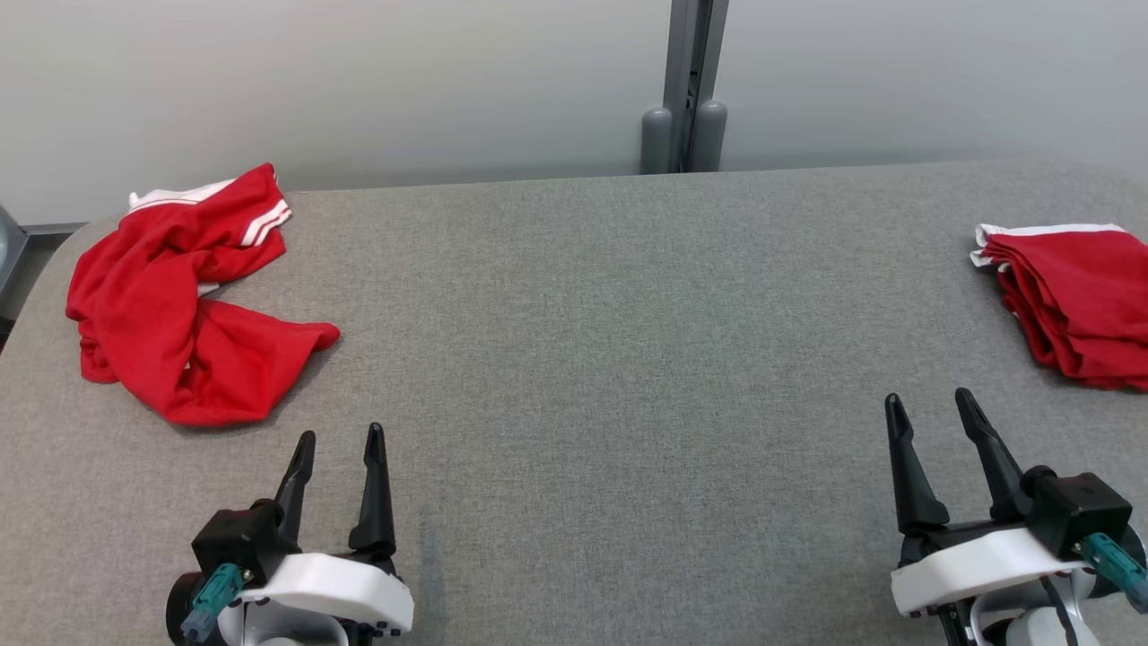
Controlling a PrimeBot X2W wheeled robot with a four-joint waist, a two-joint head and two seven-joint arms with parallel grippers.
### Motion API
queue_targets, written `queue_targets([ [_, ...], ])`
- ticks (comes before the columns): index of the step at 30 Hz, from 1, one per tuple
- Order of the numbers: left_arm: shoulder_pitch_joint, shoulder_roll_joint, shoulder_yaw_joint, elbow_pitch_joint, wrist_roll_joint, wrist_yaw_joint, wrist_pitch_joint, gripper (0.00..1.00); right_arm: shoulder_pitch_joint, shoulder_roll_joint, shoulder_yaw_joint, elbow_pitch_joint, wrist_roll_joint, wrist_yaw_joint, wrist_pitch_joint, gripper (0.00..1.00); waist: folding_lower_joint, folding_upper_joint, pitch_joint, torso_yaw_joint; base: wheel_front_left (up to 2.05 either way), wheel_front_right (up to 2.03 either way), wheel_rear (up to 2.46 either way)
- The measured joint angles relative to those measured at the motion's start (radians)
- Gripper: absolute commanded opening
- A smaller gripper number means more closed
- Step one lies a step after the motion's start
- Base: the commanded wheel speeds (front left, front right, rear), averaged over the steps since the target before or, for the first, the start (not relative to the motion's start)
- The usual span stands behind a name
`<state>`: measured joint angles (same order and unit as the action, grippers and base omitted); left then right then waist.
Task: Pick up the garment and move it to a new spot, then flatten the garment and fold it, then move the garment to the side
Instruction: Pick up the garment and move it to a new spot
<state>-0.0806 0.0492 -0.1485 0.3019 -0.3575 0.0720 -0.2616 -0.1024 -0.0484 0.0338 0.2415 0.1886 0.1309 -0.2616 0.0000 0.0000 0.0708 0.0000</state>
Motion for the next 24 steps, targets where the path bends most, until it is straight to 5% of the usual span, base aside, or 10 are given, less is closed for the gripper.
queue_targets([
  [16, -0.003, 0.0, -0.008, -0.003, 0.001, 0.004, 0.0, 1.0, 0.005, 0.0, -0.007, 0.001, -0.006, 0.0, 0.006, 1.0, 0.0, 0.0, -0.004, 0.018, 0.0, 0.0, 0.0],
  [24, -0.013, -0.001, -0.011, -0.008, -0.001, 0.005, 0.0, 1.0, 0.005, 0.0, -0.002, -0.013, -0.012, 0.0, 0.014, 1.0, 0.0, 0.0, -0.007, 0.083, 0.0, 0.0, 0.0],
])
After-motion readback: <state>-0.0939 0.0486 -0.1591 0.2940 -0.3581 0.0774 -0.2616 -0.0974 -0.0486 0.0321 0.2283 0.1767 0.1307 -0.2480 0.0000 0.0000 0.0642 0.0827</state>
